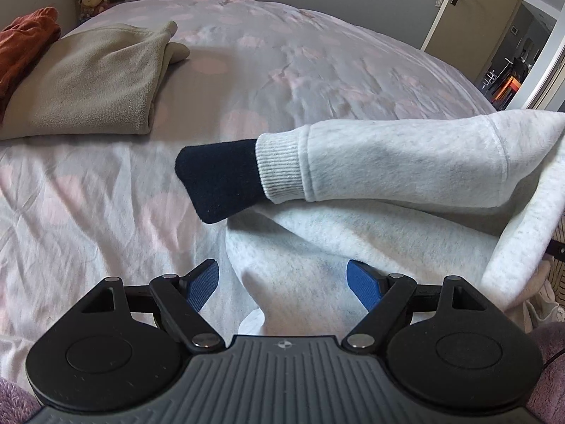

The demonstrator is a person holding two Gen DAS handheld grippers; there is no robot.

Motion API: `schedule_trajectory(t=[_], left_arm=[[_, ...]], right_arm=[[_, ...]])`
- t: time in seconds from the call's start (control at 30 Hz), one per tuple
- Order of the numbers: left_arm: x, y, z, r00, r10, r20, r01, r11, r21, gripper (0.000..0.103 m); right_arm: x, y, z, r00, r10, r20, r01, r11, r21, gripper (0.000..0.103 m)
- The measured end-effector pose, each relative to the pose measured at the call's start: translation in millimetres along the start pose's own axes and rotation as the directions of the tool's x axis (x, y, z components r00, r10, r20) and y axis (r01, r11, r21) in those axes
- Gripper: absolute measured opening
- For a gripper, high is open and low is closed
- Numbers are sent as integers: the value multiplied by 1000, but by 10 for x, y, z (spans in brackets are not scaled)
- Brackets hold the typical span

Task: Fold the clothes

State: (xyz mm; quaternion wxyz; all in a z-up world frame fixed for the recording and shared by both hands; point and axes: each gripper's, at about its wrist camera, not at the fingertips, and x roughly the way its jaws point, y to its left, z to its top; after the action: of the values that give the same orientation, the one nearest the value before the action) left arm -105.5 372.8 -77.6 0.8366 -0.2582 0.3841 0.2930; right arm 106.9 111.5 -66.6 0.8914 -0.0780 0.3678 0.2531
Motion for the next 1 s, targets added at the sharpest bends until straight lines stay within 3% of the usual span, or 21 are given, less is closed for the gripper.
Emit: schedule_trajectory(t=[0.07,0.13,0.23,0.43,0.73,0.87,0.9,0.97,1.0], left_arm=[[23,-15,-10,1000,4,-6,-4,1000,6,80],[32,-65,-9,1000,-8,-2,8,1000,17,79],[40,-155,-1,999,-34,8,33,999,34,79],[32,-178,-11,997,-69,21,69,997,27,78],[50,-109,16,993,-114,22,114,993,-4,77],[54,-79,20,992,-125,20,125,992,-2,77],[53,-61,23,992,-127,19,127,992,-5,77],[30,-11,29,992,-127,24,127,992,-12,77],[12,19,32,992,-126,29,126,992,-14,77]], right_arm=[[-132,89,46,999,27,37,-27,1000,-16,36],[-260,205,94,995,58,76,-55,998,-43,49],[-435,470,140,985,112,128,-96,988,-120,60],[-669,971,182,950,281,139,-245,942,-231,76],[-607,1396,182,932,354,71,-317,897,-309,77],[-507,1521,220,941,333,55,-299,899,-321,77],[-474,1549,215,948,312,56,-277,901,-334,75],[-388,1528,211,962,268,51,-234,906,-353,33],[-347,1482,228,965,258,47,-226,910,-346,7]])
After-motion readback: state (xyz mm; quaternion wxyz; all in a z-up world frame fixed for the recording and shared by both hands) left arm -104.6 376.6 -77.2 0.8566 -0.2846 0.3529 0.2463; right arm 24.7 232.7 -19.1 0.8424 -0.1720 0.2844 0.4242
